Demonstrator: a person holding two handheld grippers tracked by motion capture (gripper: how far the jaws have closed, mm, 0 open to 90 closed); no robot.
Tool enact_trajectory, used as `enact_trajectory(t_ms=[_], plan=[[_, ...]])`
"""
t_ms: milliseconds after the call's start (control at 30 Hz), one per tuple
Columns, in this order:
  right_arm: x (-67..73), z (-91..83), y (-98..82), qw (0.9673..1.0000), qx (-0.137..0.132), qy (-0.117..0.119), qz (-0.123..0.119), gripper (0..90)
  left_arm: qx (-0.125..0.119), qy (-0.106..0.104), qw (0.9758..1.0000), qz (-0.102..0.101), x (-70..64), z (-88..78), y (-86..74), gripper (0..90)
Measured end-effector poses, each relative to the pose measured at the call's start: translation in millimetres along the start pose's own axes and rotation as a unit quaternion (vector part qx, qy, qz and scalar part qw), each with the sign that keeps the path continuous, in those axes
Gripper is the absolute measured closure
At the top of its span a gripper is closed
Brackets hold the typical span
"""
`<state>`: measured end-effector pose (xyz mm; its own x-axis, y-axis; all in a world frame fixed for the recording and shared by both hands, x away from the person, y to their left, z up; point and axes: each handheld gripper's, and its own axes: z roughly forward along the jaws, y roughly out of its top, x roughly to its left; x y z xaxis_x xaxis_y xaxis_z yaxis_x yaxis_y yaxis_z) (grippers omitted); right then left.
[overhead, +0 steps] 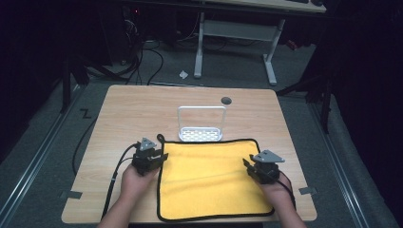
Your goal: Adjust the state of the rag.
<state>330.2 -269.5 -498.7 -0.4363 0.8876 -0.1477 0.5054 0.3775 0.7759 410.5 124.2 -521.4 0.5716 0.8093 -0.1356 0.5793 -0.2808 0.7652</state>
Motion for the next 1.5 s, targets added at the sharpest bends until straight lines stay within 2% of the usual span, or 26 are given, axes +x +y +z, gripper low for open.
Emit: enact_trajectory(t_ms=[33,67,167,200,267,300,400,433,467,533,600,633,733,800,833,900,1000,1067,1133,1167,1200,1500], plan=[[15.9,1.9,4.7,0.9997,-0.008,0.016,-0.017,63.6,-0.002,0.004,1.0000,-0.002,2.5,2.4,2.4,51.4],[15.9,1.9,4.7,0.9997,-0.008,0.016,-0.017,63.6,-0.004,0.005,1.0000,-0.007,5.0,5.1,4.7,51.4],[35.9,7.4,9.2,0.9987,-0.006,0.033,-0.038,60.1,0.006,0.007,0.9999,-0.013,10.8,18.0,10.3,47.3],[48.4,9.6,13.1,0.9976,-0.006,0.048,-0.049,58.2,0.009,0.003,0.9998,-0.016,11.2,21.9,11.6,44.5],[54.0,9.8,15.1,0.9971,-0.007,0.053,-0.054,57.1,0.020,0.002,0.9996,-0.021,10.4,28.5,13.6,43.8],[58.1,10.0,16.6,0.9967,-0.009,0.057,-0.056,55.8,0.018,0.001,0.9997,-0.018,8.0,31.7,14.3,43.5],[75.7,8.8,22.5,0.9946,-0.017,0.078,-0.066,53.7,0.018,0.015,0.9997,-0.003,1.1,36.6,16.4,41.4],[84.1,8.6,25.2,0.9934,-0.022,0.085,-0.074,53.1,0.018,0.019,0.9997,0.002,-0.2,37.3,16.5,42.2],[84.1,8.6,25.2,0.9934,-0.022,0.085,-0.074,53.1,0.017,0.027,0.9995,0.009,-2.0,38.2,16.3,42.2],[93.5,8.7,27.5,0.9921,-0.024,0.092,-0.082,52.8,0.017,0.042,0.9986,0.026,-5.5,38.8,15.0,45.7],[102.0,9.1,29.3,0.9906,-0.025,0.099,-0.092,52.8,0.013,0.051,0.9984,0.023,-7.5,38.9,14.1,47.9],[106.4,10.1,30.3,0.9895,-0.025,0.101,-0.100,52.8,0.013,0.051,0.9985,0.016,-7.6,38.6,14.3,52.9],[110.3,11.9,31.3,0.9890,-0.024,0.104,-0.102,52.8,0.007,0.056,0.9983,0.016,-8.2,38.9,13.5,56.9],[115.5,13.9,32.5,0.9883,-0.024,0.108,-0.105,52.7,0.004,0.056,0.9983,0.016,-8.1,38.8,12.8,63.7],[115.5,13.9,32.5,0.9883,-0.024,0.108,-0.105,52.7,0.003,0.056,0.9982,0.019,-8.6,38.8,12.3,63.7],[119.1,15.5,33.4,0.9877,-0.023,0.113,-0.106,52.7,-0.001,0.051,0.9984,0.023,-9.4,38.8,11.4,68.4],[127.5,17.6,35.8,0.9862,-0.025,0.121,-0.110,52.3,-0.003,0.035,0.9993,0.007,-5.5,38.2,11.1,77.1],[136.9,20.0,38.3,0.9846,-0.027,0.133,-0.110,51.6,-0.003,0.004,0.9998,-0.021,1.8,37.2,10.8,81.1],[140.5,21.1,39.4,0.9838,-0.026,0.139,-0.110,51.3,-0.004,-0.026,0.9984,-0.050,9.2,36.6,10.0,81.5],[148.5,23.0,41.2,0.9819,-0.028,0.150,-0.112,50.6,-0.003,-0.035,0.9976,-0.059,11.7,36.4,9.6,81.7],[148.5,23.0,41.2,0.9819,-0.028,0.150,-0.112,50.6,-0.003,-0.041,0.9971,-0.064,13.0,36.4,9.4,81.7],[188.0,35.3,45.2,0.9719,-0.018,0.200,-0.122,48.1,-0.008,-0.042,0.9965,-0.072,14.6,35.5,8.7,81.3]])
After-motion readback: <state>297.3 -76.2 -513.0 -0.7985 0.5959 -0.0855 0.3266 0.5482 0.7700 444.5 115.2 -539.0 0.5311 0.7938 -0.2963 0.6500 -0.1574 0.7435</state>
